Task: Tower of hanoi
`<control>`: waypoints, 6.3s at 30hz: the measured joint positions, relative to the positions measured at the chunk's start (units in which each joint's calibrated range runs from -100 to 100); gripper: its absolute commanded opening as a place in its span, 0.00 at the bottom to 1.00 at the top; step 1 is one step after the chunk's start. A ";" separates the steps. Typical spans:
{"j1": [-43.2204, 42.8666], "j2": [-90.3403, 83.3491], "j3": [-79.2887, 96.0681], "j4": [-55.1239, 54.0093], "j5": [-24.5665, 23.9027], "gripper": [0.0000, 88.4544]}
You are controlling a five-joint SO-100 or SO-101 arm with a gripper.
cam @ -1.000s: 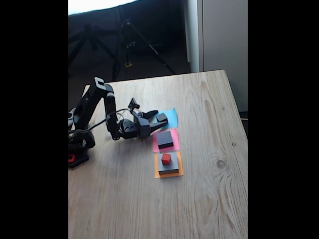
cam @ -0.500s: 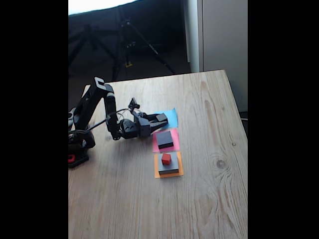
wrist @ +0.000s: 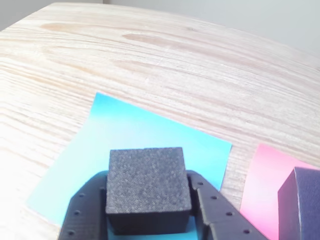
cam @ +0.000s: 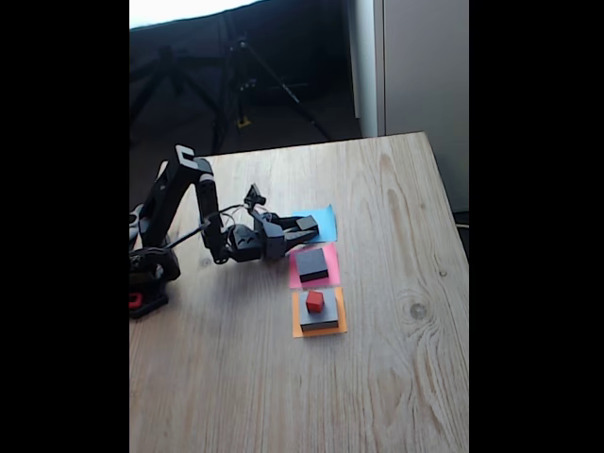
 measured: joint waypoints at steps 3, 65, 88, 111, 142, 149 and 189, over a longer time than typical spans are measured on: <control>-0.52 -6.50 4.00 3.92 0.00 0.03; 22.92 -86.45 -20.51 132.51 0.00 0.00; 24.88 -70.54 20.43 58.85 0.17 0.00; 23.64 -32.15 17.12 17.05 0.17 0.01; 23.13 -23.26 11.99 11.85 0.17 0.06; 23.13 -22.66 11.91 11.77 0.17 0.09; 20.55 -41.30 10.43 33.23 0.17 0.28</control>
